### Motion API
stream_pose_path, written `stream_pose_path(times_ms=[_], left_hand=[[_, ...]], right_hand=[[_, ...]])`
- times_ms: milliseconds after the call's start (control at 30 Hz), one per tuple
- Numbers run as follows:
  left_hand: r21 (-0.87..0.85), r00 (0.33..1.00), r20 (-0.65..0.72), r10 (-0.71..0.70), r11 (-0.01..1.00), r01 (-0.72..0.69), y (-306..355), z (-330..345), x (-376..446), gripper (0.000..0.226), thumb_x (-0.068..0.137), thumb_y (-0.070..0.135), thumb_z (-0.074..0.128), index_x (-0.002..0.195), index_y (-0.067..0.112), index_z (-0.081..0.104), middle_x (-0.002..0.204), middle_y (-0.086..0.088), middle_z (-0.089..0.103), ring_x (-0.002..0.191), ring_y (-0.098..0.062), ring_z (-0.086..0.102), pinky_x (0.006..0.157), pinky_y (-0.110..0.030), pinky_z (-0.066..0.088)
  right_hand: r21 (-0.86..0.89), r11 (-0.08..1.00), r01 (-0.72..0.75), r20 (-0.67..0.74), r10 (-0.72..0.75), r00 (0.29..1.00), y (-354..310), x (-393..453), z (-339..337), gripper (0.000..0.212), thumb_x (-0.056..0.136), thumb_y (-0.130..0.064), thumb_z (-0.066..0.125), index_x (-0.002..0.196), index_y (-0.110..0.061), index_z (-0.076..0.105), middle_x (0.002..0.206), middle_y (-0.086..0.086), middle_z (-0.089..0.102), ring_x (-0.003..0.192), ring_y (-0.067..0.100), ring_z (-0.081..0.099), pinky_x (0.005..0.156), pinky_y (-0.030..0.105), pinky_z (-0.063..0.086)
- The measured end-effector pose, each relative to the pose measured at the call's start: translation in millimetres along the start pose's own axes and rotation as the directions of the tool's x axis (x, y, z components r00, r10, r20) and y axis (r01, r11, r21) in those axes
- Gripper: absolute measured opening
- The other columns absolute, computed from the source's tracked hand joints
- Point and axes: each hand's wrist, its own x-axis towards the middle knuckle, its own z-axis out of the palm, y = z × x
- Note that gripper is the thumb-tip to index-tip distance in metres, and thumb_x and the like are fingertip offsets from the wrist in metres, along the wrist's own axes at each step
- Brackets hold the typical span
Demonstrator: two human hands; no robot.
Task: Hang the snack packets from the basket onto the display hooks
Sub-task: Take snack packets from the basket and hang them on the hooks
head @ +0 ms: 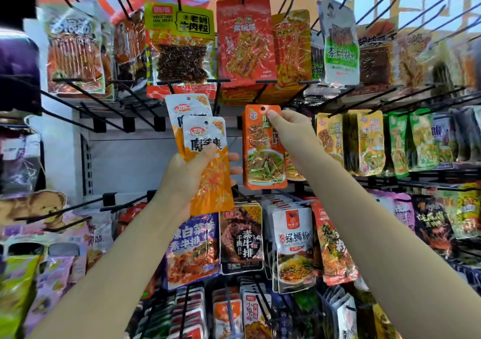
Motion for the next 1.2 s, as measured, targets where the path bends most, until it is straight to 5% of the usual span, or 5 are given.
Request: stream_pose_path(times_ms=[200, 367, 633, 1033, 1200], left_hand=[[0.002, 1.0, -0.03, -0.006, 1.0, 0.006, 1.5, -2.8, -2.4, 0.019, 0.093, 0.022, 0.066, 0.11, 0.015, 0.069, 0.095, -0.017, 0.077, 0.074, -0.032, 0.076, 0.058, -0.039, 0.06], [0.018, 0.995, -0.098, 0.007, 1.0, -0.005, -1.0, -3.9, -1.7, 0.034, 0.081, 0.029, 0.077, 0.113, 0.02, 0.072, 0.104, -0.013, 0.077, 0.092, -0.035, 0.075, 0.079, -0.053, 0.06], [0.043, 0.994, -0.096, -0.053, 0.997, 0.057, 0.1, 1.1, -5.4, 0.043, 0.066, 0.038, 0.079, 0.104, 0.018, 0.073, 0.098, -0.01, 0.078, 0.086, -0.029, 0.076, 0.076, -0.045, 0.061], [0.065, 0.972, -0.233, 0.03, 0.998, -0.016, 15.2, -58.1, -10.2, 0.018, 0.097, 0.029, 0.062, 0.104, 0.014, 0.069, 0.09, -0.007, 0.077, 0.078, -0.025, 0.076, 0.059, -0.032, 0.061], [0.057, 0.961, -0.274, 0.02, 0.998, -0.005, 19.7, -76.7, -13.7, 0.011, 0.093, 0.026, 0.068, 0.091, 0.017, 0.073, 0.08, 0.003, 0.077, 0.077, -0.015, 0.072, 0.072, -0.036, 0.06]], right_hand=[[0.001, 1.0, 0.029, -0.043, -0.029, 0.999, 2.6, 9.0, 2.9, 0.057, 0.088, -0.043, 0.062, 0.095, 0.013, 0.058, 0.086, 0.038, 0.059, 0.069, 0.024, 0.051, 0.068, 0.037, 0.041], [-0.299, 0.921, 0.249, -0.202, -0.316, 0.927, 2.9, -3.5, -4.2, 0.02, 0.096, -0.029, 0.065, 0.094, -0.015, 0.052, 0.07, -0.008, 0.046, 0.059, 0.005, 0.043, 0.053, 0.02, 0.033], [0.04, 0.98, 0.193, 0.368, -0.194, 0.91, -16.4, -45.8, 19.1, 0.028, 0.095, -0.031, 0.069, 0.103, -0.005, 0.071, 0.075, 0.007, 0.066, 0.054, 0.015, 0.058, 0.049, 0.026, 0.047], [0.295, 0.955, -0.034, 0.239, -0.04, 0.97, -9.4, -30.3, 34.8, 0.011, 0.1, -0.025, 0.063, 0.104, -0.021, 0.072, 0.098, 0.005, 0.077, 0.087, 0.023, 0.074, 0.074, 0.042, 0.061], [0.304, 0.952, -0.025, 0.173, -0.029, 0.985, -22.8, -21.7, 58.0, 0.016, 0.099, -0.031, 0.064, 0.09, -0.02, 0.073, 0.077, 0.002, 0.075, 0.067, 0.018, 0.071, 0.061, 0.035, 0.059]])
